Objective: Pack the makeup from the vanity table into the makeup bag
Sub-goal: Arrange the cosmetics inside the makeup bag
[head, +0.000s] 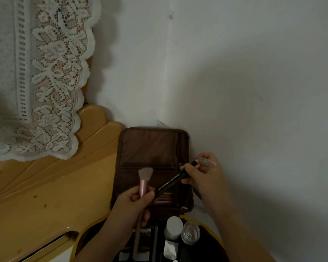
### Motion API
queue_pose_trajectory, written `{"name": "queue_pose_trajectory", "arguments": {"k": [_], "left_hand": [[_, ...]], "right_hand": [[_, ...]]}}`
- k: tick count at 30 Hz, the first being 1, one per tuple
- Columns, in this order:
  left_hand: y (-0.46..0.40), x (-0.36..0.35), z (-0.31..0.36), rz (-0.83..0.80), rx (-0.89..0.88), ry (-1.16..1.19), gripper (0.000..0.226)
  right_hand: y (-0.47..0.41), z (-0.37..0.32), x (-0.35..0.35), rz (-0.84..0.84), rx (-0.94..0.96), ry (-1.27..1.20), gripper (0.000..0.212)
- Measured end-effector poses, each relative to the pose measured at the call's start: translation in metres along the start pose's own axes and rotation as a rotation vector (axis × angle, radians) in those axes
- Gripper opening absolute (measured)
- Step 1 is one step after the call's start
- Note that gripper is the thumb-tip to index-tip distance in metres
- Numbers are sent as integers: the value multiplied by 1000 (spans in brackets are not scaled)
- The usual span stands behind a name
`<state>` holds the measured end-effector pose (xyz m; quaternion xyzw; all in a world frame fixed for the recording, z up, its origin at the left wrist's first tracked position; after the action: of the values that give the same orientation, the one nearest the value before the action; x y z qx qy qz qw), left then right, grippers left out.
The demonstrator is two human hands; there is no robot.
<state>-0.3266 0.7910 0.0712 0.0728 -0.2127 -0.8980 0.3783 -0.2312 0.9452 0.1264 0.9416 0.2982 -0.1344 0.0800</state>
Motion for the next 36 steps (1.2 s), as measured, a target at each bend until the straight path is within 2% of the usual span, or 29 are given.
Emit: {"name": "queue_pose_trajectory", "arguments": {"k": [3, 6, 10, 13, 17, 22, 26, 30, 36], "left_hand": [[3, 8, -13, 36, 59, -30, 9], [10, 16, -21, 99, 81, -6, 6], [18, 26, -22, 175, 51, 54, 7], [26, 37, -19, 227, 2, 104, 10], [39, 49, -12, 275, -96, 121, 14], [50, 59, -6, 288, -163, 97, 19], [56, 62, -4, 290, -194, 93, 23], [64, 67, 0, 288, -233, 76, 22], [72, 69, 4, 277, -248, 59, 19]], "right_hand": [[2, 9, -9, -82, -107, 77, 20], [7, 12, -18, -131, -161, 97, 6], [10, 5, -29, -119, -183, 91, 24], [9, -9, -25, -58, -105, 105, 29], [14, -26, -17, -20, -55, 104, 21], [26, -49, -28, -210, 25, 234, 22], [33, -65, -29, -224, 152, 300, 28], [43, -73, -39, -315, 221, 414, 31], [51, -84, -45, -324, 376, 593, 36]]}}
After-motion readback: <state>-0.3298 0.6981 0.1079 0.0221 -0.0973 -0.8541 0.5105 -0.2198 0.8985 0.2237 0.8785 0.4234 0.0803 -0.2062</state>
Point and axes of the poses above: each hand's wrist, its own y-axis away from the middle knuckle, its own x-axis out of the back of the hand, z = x × y, the point moved 6 cm from there along -y, towards the middle knuckle, and after that the axes turned 11 degrees about -y, right-handed, at the moved point
